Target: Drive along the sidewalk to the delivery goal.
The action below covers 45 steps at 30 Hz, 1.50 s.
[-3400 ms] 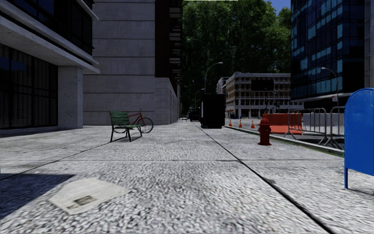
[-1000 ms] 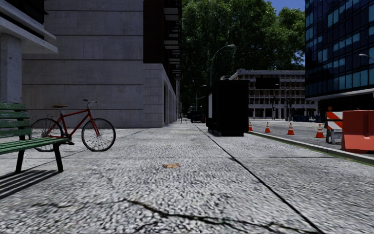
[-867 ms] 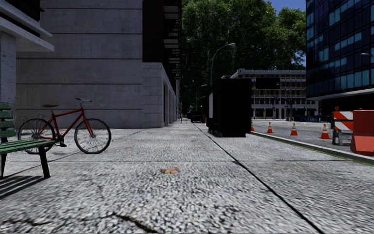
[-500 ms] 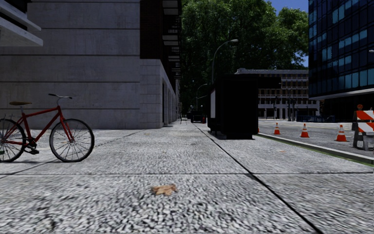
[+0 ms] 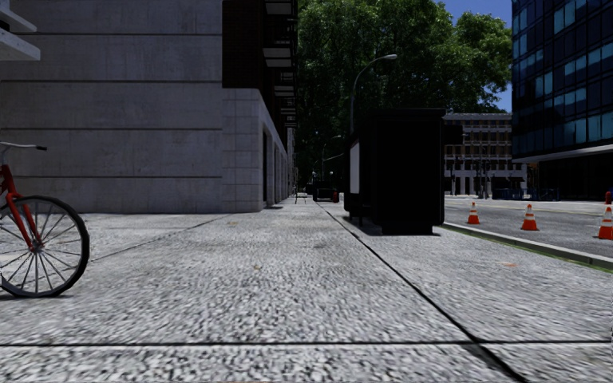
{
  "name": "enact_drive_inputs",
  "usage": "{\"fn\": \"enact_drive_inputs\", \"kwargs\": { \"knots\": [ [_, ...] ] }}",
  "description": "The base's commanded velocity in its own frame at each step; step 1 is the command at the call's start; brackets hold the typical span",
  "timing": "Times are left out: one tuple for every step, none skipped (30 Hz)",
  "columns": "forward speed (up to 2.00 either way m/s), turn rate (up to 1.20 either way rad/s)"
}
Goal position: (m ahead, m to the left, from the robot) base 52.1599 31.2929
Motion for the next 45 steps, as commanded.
{"fn": "enact_drive_inputs", "kwargs": {
  "knots": [
    [2.00,0.00],
    [2.00,0.00],
    [2.00,0.00],
    [2.00,0.00],
    [2.00,0.00],
    [2.00,0.00],
    [2.00,0.00],
    [2.00,0.00],
    [2.00,0.00],
    [2.00,0.00],
    [2.00,0.00],
    [2.00,0.00],
    [2.00,0.00],
    [2.00,0.00],
    [2.00,0.00],
    [2.00,0.00],
    [2.00,0.00],
    [2.00,0.00],
    [2.00,0.00],
    [2.00,0.00],
    [2.00,0.00],
    [2.00,0.00],
    [2.00,0.00],
    [2.00,0.00],
    [2.00,0.00],
    [2.00,0.00],
    [2.00,0.00],
    [2.00,0.00],
    [2.00,0.00],
    [2.00,0.00],
    [2.00,0.00],
    [2.00,0.00],
    [2.00,0.00],
    [2.00,0.00],
    [2.00,0.00],
    [2.00,0.00],
    [2.00,0.00],
    [2.00,0.00],
    [2.00,0.00],
    [2.00,0.00],
    [2.00,0.00],
    [2.00,0.00],
    [2.00,0.00],
    [2.00,0.00],
    [2.00,0.00]
  ]
}}
